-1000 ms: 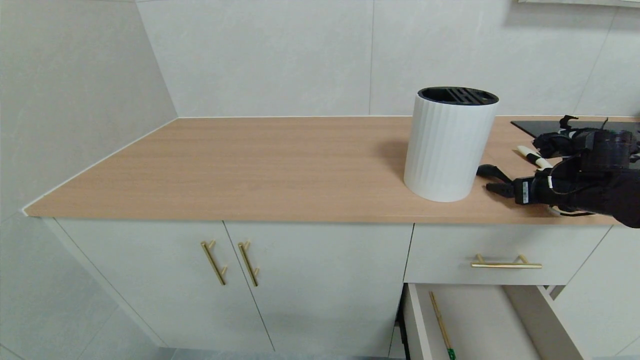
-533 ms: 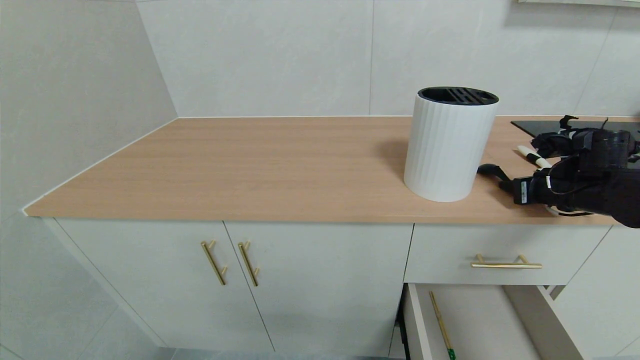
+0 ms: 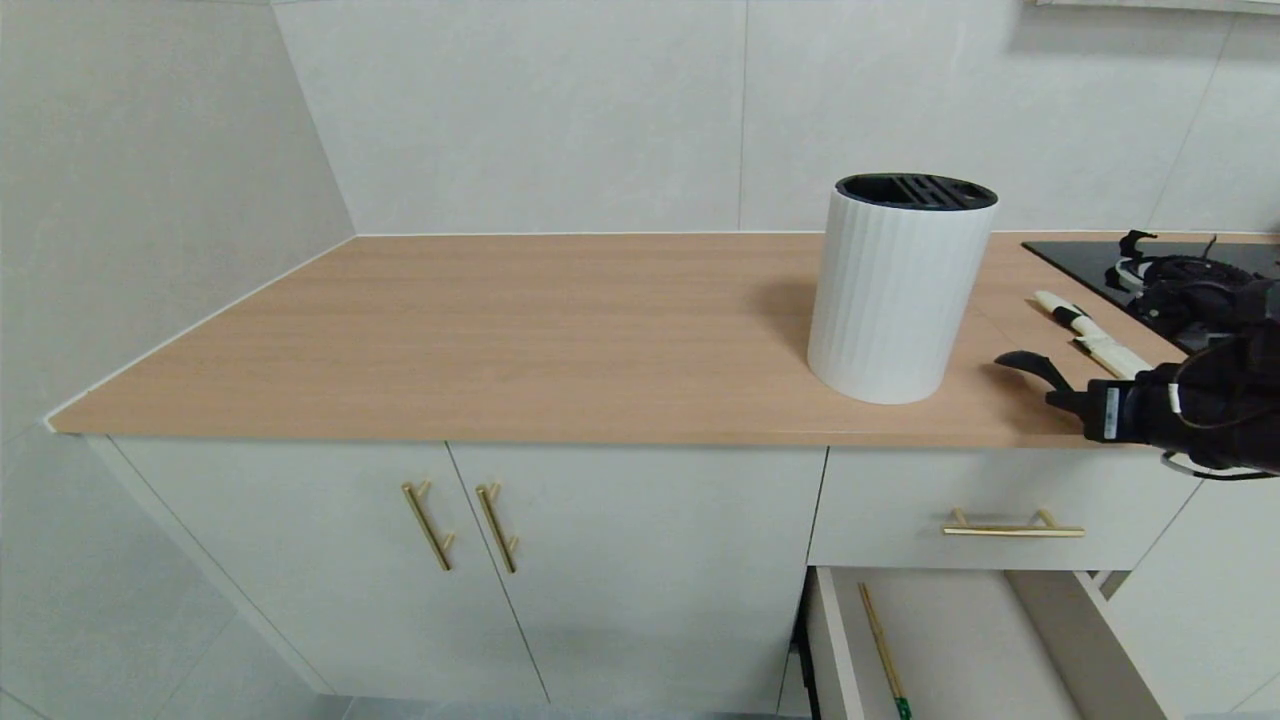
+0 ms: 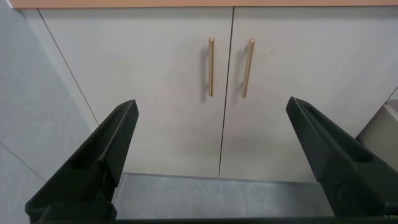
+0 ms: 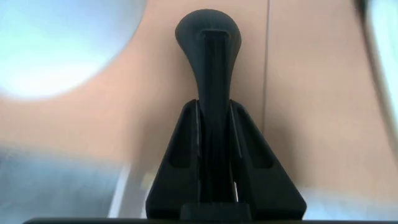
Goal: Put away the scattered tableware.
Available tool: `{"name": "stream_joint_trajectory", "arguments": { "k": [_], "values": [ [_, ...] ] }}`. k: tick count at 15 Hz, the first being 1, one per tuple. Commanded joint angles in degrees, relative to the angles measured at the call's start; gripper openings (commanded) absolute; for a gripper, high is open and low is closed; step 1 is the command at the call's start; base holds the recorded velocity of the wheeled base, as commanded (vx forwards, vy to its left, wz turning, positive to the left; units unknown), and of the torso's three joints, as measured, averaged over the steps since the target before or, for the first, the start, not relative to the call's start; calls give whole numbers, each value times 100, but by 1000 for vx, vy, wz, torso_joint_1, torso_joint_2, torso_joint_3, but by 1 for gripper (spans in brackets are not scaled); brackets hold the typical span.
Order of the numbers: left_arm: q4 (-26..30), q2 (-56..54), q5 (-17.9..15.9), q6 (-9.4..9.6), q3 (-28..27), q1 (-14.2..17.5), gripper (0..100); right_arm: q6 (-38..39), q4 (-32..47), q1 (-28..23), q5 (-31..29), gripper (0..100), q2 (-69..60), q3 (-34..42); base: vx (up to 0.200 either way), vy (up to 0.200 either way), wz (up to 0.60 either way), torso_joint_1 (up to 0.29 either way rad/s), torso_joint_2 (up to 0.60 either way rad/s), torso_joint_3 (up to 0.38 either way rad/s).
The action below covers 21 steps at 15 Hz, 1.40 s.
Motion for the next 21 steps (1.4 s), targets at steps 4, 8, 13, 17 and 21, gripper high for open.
{"name": "stream_joint_trajectory", "arguments": {
  "k": [4, 8, 13, 17, 21],
  "values": [
    [0, 2, 1, 1, 0, 6, 100, 49, 109, 401, 8, 0, -2421, 2166, 0, 0, 0, 0, 0, 0],
    [0, 2, 1, 1, 0, -3, 100, -294, 918, 550, 87, 0, -2500, 2395, 0, 0, 0, 0, 0, 0],
    [0, 2, 1, 1, 0, -3, 100, -637, 891, 550, 87, 0, -1612, 2518, 0, 0, 0, 0, 0, 0],
    [0, 2, 1, 1, 0, -3, 100, -610, 558, 515, 61, 0, -1085, 2571, 0, 0, 0, 0, 0, 0],
    [0, 2, 1, 1, 0, 6, 100, -610, 549, 515, 61, 0, -1085, 2588, 0, 0, 0, -49, 123, 79]
  ]
}}
